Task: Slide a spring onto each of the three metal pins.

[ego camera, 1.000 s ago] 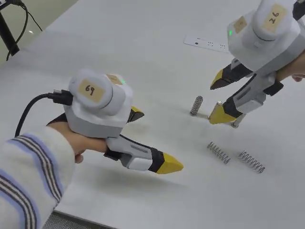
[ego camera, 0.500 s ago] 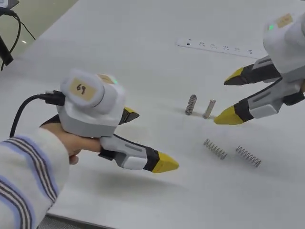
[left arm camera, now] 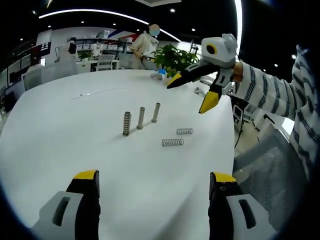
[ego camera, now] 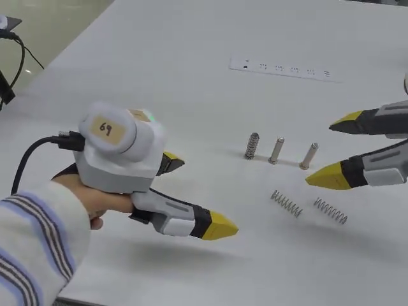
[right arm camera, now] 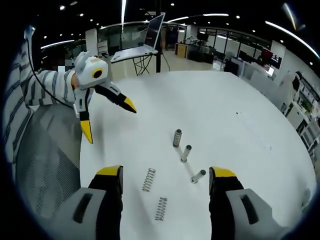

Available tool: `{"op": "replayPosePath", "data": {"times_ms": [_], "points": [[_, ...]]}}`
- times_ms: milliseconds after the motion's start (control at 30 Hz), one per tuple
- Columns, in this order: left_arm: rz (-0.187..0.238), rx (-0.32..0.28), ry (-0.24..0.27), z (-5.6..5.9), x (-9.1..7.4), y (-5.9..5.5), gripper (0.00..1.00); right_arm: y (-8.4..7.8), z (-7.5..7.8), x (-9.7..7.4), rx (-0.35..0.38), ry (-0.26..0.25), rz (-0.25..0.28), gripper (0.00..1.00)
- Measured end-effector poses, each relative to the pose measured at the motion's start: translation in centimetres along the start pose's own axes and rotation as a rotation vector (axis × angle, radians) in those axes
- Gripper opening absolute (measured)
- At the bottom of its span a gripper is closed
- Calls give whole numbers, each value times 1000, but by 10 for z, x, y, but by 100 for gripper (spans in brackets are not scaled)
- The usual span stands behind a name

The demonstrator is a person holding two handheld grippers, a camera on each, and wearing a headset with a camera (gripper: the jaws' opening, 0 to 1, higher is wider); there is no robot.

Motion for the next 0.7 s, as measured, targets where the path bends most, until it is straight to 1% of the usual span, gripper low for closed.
{"op": "replayPosePath", "data": {"times_ms": [100,267,333,367,467,567,633,700], "points": [[-2,-11,4,-1,-1,-1,88,-9,0,-3,24,-11,8,72],[-15,-16,-6,0,-1,-3,88,-19,-7,-4,50,-17,22,76],[-11,-15,-3,0,-2,-2,88,-21,-10,-5,67,-19,39,78],[-12,-18,0,-1,-2,-3,87,-25,-6,-5,83,-15,54,80],[-14,-21,9,-3,-3,-3,87,-32,-13,-3,120,2,80,87],[-25,-16,12,-3,-5,-5,88,-33,-19,-2,160,6,135,92],[-27,-17,12,-3,-6,-6,87,-36,-21,-2,174,3,159,93],[-29,-19,13,-3,-6,-6,87,-40,-22,-2,188,-8,163,93]]}}
Point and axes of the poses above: the centre of the closed fingertips' face, and the gripper's own axes: x roughly forward along the fingers, z roughly to its right, y roughly out of its top, the point moved 5 cm from there along -x, roughly backward along the fingers, and after that the axes turned 6 degrees about -z, right-handed, at the moved point
